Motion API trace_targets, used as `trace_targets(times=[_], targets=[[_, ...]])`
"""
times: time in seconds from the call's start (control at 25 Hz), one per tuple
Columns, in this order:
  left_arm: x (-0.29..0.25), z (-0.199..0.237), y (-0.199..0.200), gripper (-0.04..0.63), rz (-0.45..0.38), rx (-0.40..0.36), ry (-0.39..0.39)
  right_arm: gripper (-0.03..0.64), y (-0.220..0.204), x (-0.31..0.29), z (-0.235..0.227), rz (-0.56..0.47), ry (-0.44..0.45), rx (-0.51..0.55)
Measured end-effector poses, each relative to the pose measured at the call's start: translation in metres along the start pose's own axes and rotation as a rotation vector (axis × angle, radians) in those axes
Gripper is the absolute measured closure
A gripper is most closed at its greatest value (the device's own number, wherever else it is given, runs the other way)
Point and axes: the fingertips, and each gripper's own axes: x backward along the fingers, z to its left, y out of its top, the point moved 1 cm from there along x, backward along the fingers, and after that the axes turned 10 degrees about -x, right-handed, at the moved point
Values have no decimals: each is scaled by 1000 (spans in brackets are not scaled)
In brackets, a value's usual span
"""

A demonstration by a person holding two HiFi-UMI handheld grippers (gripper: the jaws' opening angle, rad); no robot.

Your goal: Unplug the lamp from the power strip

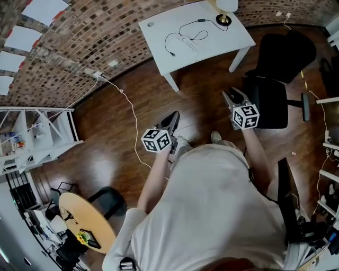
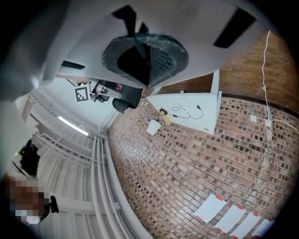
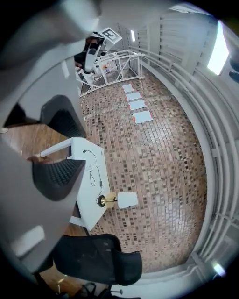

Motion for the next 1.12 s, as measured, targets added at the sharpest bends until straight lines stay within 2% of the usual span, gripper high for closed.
trace_targets(times=[0.12,0.28,0.44,0.76,0.92,1.12], targets=[[-10,-25,-12,592,15,5,24,481,-3,17,-20,14,17,-13],[-20,-47,-19,592,-2,26,71,482,-12,41,-50,61,26,9],[-44,-67,-34,592,-7,28,121,498,-11,57,-87,62,24,51],[-79,-131,-76,592,12,39,124,499,-32,84,-123,130,65,66],[-83,-141,-85,592,24,16,151,499,-42,85,-124,145,90,67],[-91,-132,-104,592,36,-22,235,499,-59,81,-138,167,125,67]])
